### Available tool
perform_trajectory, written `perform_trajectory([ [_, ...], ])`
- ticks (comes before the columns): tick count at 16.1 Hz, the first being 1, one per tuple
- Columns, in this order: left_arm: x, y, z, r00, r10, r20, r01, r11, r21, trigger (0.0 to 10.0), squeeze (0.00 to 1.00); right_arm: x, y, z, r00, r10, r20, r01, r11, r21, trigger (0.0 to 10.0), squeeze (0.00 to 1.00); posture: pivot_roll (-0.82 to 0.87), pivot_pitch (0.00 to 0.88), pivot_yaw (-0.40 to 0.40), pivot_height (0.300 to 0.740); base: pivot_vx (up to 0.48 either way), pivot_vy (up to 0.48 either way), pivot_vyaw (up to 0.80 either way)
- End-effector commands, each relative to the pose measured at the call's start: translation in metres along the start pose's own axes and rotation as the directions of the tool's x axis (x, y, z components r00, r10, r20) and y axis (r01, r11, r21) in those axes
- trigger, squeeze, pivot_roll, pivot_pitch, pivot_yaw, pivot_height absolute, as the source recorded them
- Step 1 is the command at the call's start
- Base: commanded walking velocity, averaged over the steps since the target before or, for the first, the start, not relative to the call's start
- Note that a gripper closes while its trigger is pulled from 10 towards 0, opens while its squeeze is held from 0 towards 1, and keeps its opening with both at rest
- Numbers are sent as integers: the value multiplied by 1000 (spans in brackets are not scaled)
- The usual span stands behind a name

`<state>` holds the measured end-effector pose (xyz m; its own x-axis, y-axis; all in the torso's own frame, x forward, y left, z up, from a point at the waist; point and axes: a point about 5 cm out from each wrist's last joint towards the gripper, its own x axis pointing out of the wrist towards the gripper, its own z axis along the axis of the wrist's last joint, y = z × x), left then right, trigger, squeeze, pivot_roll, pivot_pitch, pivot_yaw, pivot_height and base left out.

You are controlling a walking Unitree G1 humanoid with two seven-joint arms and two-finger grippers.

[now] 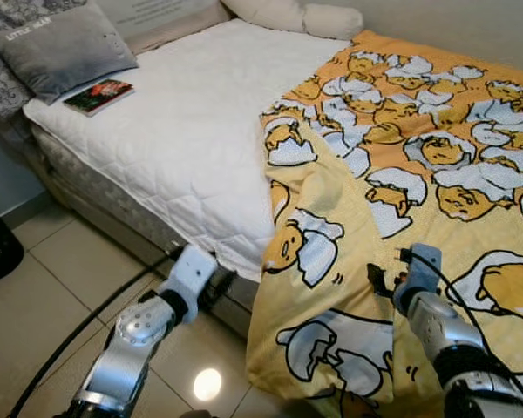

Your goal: Clean up the room

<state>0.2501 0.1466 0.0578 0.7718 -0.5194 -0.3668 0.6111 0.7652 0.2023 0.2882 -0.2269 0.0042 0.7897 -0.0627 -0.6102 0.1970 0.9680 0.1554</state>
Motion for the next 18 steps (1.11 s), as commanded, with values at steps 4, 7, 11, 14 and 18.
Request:
perform_trajectory([
  [4,2,3,5,1000,-29,0,29,999,33,10000,0,3,5,-8,996,69,-54,-68,998,15,10000,0,19,0,3,740,0,0,0],
  [7,4,3,6,1000,-30,5,30,999,32,10000,0,5,17,-11,988,133,-82,-131,991,23,431,0,13,0,-13,740,0,0,0],
  [11,5,1,6,999,-43,5,42,999,34,10000,0,6,21,-9,985,156,-79,-155,988,24,0,0,-2,0,-4,740,0,0,0],
  [14,3,3,6,999,-47,-1,47,998,40,10000,0,7,26,-10,982,174,-69,-171,984,48,0,0,0,0,9,740,0,0,0],
  [18,3,7,7,999,-45,-5,46,998,52,10000,0,7,29,-10,980,190,-64,-186,980,62,0,0,1,0,16,740,0,0,0],
])
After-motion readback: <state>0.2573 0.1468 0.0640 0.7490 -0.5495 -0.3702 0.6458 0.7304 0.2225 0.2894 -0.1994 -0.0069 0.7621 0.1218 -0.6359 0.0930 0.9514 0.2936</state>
